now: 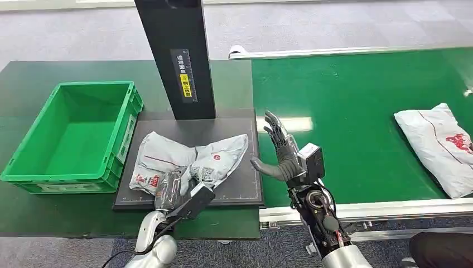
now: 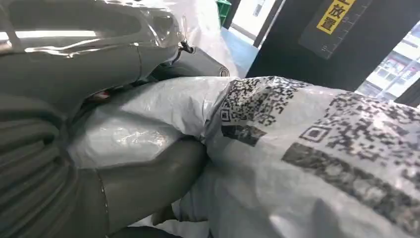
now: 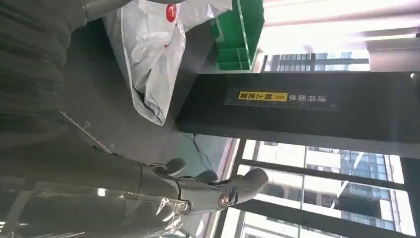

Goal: Moved the parcel from conveyor to table for the left to box.

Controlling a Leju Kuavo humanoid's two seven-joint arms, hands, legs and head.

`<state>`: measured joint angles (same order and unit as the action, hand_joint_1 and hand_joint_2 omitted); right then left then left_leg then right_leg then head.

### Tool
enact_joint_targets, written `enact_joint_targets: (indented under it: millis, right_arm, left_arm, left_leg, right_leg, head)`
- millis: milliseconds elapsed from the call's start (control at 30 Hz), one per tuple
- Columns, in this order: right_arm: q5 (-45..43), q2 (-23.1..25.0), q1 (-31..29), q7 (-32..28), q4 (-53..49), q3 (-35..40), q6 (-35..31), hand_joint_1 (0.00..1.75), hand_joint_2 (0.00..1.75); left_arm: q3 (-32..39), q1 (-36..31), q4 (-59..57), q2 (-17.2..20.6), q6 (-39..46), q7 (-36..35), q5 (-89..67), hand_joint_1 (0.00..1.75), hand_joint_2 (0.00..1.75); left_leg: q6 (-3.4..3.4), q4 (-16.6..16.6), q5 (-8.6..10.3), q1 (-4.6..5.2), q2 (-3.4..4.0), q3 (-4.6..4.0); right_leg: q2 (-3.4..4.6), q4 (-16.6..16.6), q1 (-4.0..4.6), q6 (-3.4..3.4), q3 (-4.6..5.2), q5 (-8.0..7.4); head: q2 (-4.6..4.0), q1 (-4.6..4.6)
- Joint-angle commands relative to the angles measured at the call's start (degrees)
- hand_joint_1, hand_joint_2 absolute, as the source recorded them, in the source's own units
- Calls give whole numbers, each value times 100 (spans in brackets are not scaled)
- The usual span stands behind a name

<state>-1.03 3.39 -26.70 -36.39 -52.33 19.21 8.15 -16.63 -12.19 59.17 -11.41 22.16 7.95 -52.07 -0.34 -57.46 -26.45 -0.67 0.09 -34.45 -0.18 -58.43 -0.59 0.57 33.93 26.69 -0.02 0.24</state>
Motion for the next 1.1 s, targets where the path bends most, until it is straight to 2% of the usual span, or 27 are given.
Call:
enact_joint_targets:
  millis: [33,133,233,267,500,533,567,633,700,733,833,900,967,1033,1067,1100]
  right_arm:
    - [-162,-22,50,49,164,-224,59,0,175]
    - [-286,-28,42,83,256,-283,31,0,175]
    - [-510,51,34,304,410,-416,-37,0,175]
    - [-831,121,58,683,562,-544,17,0,175]
    - [-994,73,36,833,906,-377,-40,0,175]
    - [-993,71,55,833,897,-368,-53,0,175]
    - [-1012,66,80,844,877,-338,-36,0,175]
    - [-1029,69,86,872,875,-290,-32,0,175]
    - [-1089,30,131,1027,870,-249,-71,0,175]
    - [-1105,3,129,1093,914,-215,-108,0,175]
    - [-1174,-52,136,1191,982,-138,-214,0,175]
    - [-1111,-95,126,1314,1084,-63,-273,0,175]
    - [-937,-128,179,1440,1098,45,-419,0,175]
    - [-873,-121,206,1469,1077,79,-432,0,175]
    - [-806,-95,190,1479,1090,90,-442,0,175]
    - [-738,-73,153,1464,1106,131,-415,0,175]
  left_arm:
    - [251,138,27,-17,1083,1014,473,175,175]
    - [428,314,896,-4,1784,2172,918,175,175]
    - [1235,505,1617,-396,1784,3077,639,175,175]
    - [1382,547,2318,-462,1784,3205,468,175,175]
    - [1495,214,3914,-437,1784,3205,-139,175,175]
    - [1439,201,4033,-412,1784,3205,-94,175,175]
    - [1100,200,4286,-234,1784,3205,441,175,175]
    - [1037,226,4842,-233,1784,3205,59,175,175]
    - [1439,189,4650,-378,1784,3205,-423,175,175]
    - [1624,100,4450,-580,1784,3205,-885,175,175]
    - [1712,-39,4089,-471,1784,3205,-852,175,175]
    - [2191,-286,3753,-684,1784,3205,-1372,175,175]
    - [3303,-932,2626,-859,1784,3205,-2296,175,175]
    - [3524,-1446,1455,-479,1784,2119,-3202,175,175]
    - [3007,-1809,199,141,1784,510,-3738,175,175]
    - [2786,-2054,-536,517,1784,-250,-3793,175,175]
  left_leg:
    - [3,14,-3,0,2,23]
    - [1,3,-3,-1,2,5]
    - [1,-2,-4,-3,5,-2]
    - [3,-1,-7,-4,7,4]
    - [-1,-5,-3,-6,8,-6]
    - [-1,-6,-3,-6,4,-8]
    - [-1,-3,-5,-8,6,-2]
    - [-1,-5,-3,-8,4,-7]
    - [1,-3,-7,-6,7,0]
    - [1,2,-8,-6,12,8]
    - [1,6,0,-1,-3,9]
    - [1,5,2,-2,-5,6]
    - [0,13,7,0,-8,15]
    - [-1,14,9,5,-16,20]
    - [-2,26,16,4,-17,28]
    - [-3,25,16,7,-20,32]
  right_leg:
    - [3,17,1,-2,-23,1]
    - [1,6,2,-1,-6,1]
    - [6,2,4,-2,1,1]
    - [9,6,5,-2,-6,2]
    - [9,-1,7,-4,5,-1]
    - [4,-1,7,-4,6,0]
    - [7,2,9,-5,1,1]
    - [5,1,9,-3,6,0]
    - [8,2,7,-3,-1,3]
    - [12,7,7,-3,-7,3]
    - [-3,7,1,-2,-10,2]
    - [-3,7,2,-3,-9,0]
    - [-6,12,1,-4,-17,-3]
    - [-15,8,-5,-4,-20,1]
    - [-17,19,-3,-7,-29,-5]
    - [-21,13,-6,-7,-31,-2]
  head:
    - [0,0]
    - [0,0]
    - [0,0]
    - [2,0]
    - [0,-2]
    - [0,0]
    - [0,-2]
    - [0,0]
    - [0,0]
    - [0,-2]
    - [0,0]
    - [0,0]
    - [0,0]
    - [2,2]
    - [0,2]
    - [0,2]
